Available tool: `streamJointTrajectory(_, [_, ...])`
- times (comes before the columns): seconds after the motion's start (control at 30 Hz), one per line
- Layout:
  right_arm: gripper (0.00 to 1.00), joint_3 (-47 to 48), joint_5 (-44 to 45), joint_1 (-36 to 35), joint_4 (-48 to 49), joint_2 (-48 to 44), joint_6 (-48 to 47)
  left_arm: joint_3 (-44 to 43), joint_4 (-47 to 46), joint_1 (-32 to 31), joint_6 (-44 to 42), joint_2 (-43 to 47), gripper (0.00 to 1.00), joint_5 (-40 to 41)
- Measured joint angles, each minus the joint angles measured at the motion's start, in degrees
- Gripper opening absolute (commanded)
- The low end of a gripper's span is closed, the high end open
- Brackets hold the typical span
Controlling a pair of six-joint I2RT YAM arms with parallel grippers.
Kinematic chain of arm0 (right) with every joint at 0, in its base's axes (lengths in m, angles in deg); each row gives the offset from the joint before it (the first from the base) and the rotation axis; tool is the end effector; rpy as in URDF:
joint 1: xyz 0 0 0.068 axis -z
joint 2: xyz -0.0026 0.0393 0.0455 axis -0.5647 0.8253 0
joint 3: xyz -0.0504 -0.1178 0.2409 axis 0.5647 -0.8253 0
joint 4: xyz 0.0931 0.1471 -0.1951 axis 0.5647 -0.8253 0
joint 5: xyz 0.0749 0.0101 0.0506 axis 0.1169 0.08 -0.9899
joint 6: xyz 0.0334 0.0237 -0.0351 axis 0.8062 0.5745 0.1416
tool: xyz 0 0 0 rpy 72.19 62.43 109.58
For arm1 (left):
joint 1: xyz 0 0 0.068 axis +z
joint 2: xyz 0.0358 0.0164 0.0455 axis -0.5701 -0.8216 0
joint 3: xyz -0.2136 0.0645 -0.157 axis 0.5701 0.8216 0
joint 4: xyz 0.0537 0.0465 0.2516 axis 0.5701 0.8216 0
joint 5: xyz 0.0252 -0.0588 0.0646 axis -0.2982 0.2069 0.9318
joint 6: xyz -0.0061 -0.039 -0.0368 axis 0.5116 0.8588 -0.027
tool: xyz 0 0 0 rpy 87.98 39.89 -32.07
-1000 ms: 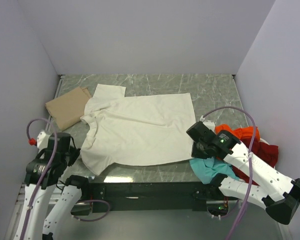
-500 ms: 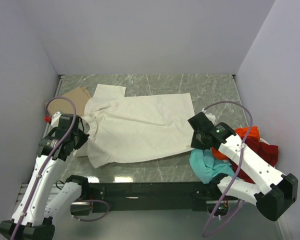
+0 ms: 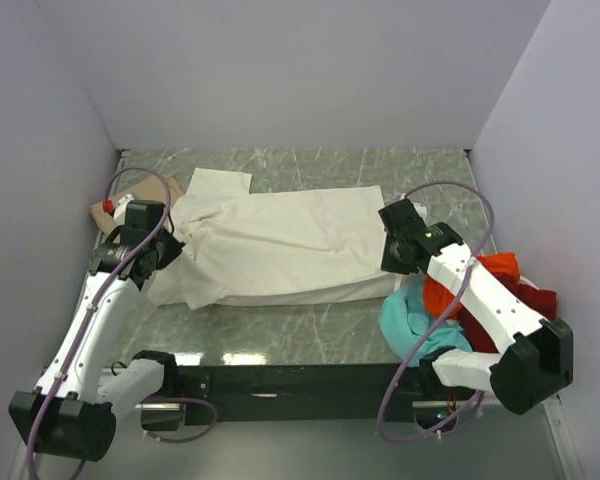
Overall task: Fold and stack the t-shirts
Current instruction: Fold the tshirt
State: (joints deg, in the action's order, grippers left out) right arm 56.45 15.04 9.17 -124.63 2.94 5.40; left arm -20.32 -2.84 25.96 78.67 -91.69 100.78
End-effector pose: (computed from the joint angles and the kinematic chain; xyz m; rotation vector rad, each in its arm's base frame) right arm 0.2078 0.0884 0.2755 0.2312 2.6049 0.0197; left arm 0.1862 -0.0194 0.3144 -0.9422 2.1708 -0.1805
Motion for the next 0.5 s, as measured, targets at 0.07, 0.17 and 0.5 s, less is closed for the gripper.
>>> streamJointTrajectory(0.07, [0.0,0.3,0.0,0.8,1.1,1.7,-1.0,0.0,-1.7,1.2,-1.1,-1.8,0.0,-1.1])
streamJointTrajectory(0.17, [0.0,0.3,0.0,1.9,2.4,3.9,-2.1,0.0,-4.2,2.4,-2.3,-3.9,0.0,-2.4])
streamJointTrajectory(0.5, [0.0,3.0,0.2,4.9,5.5,12.2,-5.2,0.0,-10.7,4.7,-5.2,-11.6,0.0,-6.1])
